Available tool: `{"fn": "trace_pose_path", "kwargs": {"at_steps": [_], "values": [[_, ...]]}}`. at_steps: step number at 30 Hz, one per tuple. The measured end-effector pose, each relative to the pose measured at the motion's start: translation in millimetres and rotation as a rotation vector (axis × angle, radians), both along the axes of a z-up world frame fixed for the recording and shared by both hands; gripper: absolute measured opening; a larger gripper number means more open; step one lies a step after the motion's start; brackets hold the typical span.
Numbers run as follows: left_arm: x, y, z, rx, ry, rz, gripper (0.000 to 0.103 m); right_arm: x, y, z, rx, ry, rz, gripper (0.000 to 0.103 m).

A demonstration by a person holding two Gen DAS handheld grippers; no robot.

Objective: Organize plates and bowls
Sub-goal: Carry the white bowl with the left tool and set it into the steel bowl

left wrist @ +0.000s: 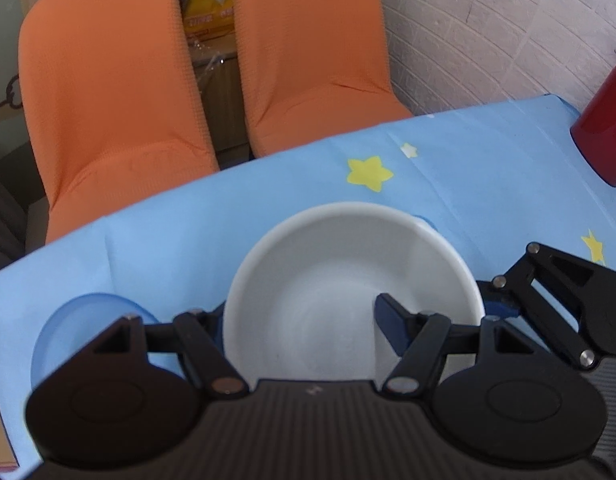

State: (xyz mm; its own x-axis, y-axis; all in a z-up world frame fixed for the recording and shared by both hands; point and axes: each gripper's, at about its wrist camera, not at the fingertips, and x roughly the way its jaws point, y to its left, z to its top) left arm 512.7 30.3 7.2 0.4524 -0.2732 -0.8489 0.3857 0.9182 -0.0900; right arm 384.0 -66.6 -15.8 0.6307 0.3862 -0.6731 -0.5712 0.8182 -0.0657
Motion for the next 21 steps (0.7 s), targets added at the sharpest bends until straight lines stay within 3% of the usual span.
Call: {"fn": "trace_pose_path", "kwargs": {"at_steps": [10,17,21], "values": [[-53,-26,34,-0.038,-0.041,-0.035,0.070,-37,-22,27,-0.010,-0.030,-0.035,0.067],[-127,-48,63,-0.071,-0.056,-0.065,0.070,-110,-41,50,-0.011,-0.077,-0.062,0.067],[-177,-65,64,-0.070,-0.046,-0.105,0.070,-158,-56,54,-0.005,-0.078,-0.079,0.067]]}}
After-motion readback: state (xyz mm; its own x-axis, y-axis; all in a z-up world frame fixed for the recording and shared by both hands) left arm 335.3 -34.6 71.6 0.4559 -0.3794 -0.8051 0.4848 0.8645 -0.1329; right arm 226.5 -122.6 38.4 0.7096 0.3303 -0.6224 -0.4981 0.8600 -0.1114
